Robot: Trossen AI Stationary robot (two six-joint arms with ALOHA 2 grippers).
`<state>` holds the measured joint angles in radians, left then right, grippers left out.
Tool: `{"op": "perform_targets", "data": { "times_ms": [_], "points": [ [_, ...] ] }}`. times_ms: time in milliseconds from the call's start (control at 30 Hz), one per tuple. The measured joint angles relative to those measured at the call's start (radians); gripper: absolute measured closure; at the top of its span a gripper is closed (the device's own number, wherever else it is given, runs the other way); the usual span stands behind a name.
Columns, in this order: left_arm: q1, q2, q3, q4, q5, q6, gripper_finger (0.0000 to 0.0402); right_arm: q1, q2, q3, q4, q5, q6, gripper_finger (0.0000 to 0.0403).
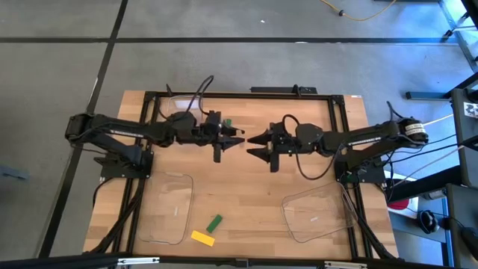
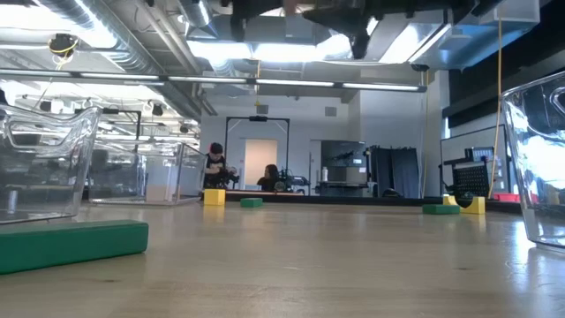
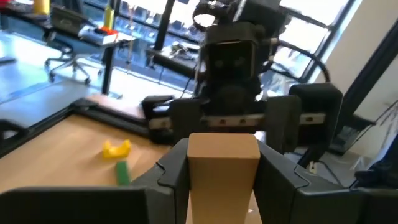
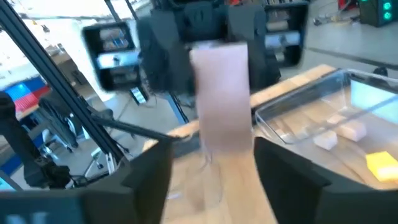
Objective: Sort & place blocks by color
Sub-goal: Put the brown block into the top left transparent bin
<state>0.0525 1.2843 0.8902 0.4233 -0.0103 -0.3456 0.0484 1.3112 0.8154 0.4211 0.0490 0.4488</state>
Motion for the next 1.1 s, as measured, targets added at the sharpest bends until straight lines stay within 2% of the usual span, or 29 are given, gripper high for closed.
{"op": "perform_targets", "data": {
  "times_ms": [167, 333, 433, 600, 733, 900, 1100],
  "points": [
    [0.018, -0.116, 0.000, -0.193, -0.001, 0.037, 0.0281, -0.017, -0.119, 0.000, -0.242, 0.001, -0.005, 0.0110],
    [0.021, -0.244, 0.000, -0.341, -0.038, 0.076, 0.0281, -0.019, -0.246, 0.000, -0.481, 0.018, -0.004, 0.0106],
    [0.013, -0.310, -0.026, -0.362, -0.072, 0.091, 0.0281, -0.011, -0.319, -0.006, -0.554, 0.056, 0.008, 0.0112],
    [-0.024, -0.414, -0.145, -0.301, -0.152, 0.069, 0.0281, 0.015, -0.436, -0.068, -0.542, 0.141, 0.051, 0.0118],
    [-0.047, -0.484, -0.235, -0.202, -0.164, 0.043, 0.0281, 0.035, -0.482, -0.100, -0.436, 0.140, 0.062, 0.0119],
    [-0.049, -0.507, -0.253, -0.168, -0.165, 0.041, 0.0281, 0.048, -0.484, -0.102, -0.294, 0.088, -0.010, 0.0119],
    [-0.049, -0.506, -0.253, -0.168, -0.164, 0.041, 0.0281, 0.047, -0.482, -0.102, -0.281, 0.089, -0.012, 0.0119]
  ]
}}
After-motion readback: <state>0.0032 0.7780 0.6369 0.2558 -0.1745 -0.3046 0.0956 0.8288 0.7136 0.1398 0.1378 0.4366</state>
